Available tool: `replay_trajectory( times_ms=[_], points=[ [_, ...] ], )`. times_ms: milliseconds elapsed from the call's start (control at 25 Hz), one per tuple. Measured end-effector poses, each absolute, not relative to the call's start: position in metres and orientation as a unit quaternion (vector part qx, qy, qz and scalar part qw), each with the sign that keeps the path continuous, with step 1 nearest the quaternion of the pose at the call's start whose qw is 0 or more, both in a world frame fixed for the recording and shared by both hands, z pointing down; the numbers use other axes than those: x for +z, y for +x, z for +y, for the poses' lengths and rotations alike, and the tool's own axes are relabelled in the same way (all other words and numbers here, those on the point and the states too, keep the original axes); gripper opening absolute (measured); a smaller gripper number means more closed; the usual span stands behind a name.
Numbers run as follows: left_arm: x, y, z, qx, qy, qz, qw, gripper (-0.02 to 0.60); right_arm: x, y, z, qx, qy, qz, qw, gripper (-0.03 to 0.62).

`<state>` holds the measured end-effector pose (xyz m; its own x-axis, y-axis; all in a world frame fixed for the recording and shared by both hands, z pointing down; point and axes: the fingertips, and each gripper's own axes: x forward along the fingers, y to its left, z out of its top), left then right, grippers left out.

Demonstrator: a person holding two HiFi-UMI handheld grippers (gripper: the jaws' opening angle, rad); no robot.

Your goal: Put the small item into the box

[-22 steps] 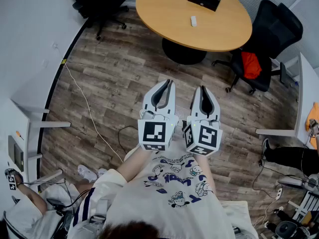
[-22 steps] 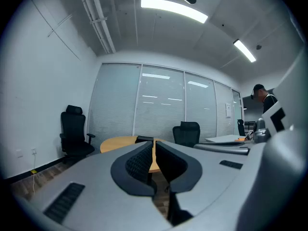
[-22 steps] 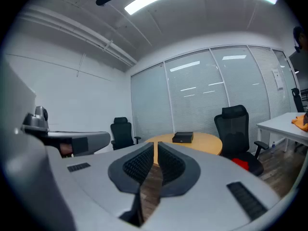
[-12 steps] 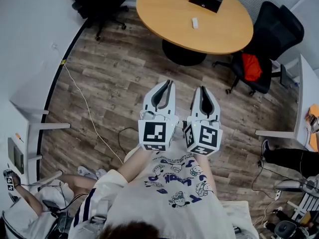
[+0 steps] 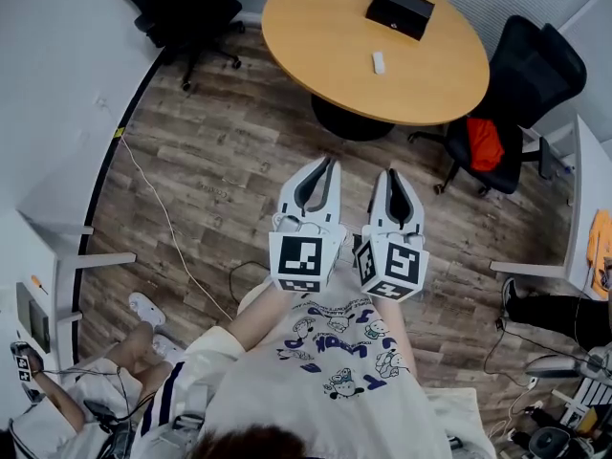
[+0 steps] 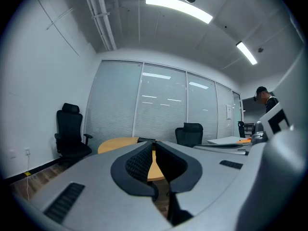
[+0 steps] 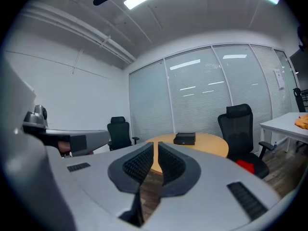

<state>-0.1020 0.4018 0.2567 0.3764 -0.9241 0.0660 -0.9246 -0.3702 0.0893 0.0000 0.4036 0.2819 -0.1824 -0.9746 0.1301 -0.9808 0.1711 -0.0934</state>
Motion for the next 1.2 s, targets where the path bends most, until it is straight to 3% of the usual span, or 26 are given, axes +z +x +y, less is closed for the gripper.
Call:
replay_trajectory(
  times_ms=[600, 1200],
  points=[
    [0.269, -0.122, 0.335, 0.019, 0.842, -0.535, 0.066, 0.032, 0.291, -0.014, 0.341, 0.098, 0.663, -0.742, 0.018, 0.046],
    [0.285, -0.099, 0.255, 0.026, 0.834, -0.545, 0.085, 0.032, 0.306, 0.009, 0.259, 0.118, 0.653, -0.747, 0.029, 0.046]
  ],
)
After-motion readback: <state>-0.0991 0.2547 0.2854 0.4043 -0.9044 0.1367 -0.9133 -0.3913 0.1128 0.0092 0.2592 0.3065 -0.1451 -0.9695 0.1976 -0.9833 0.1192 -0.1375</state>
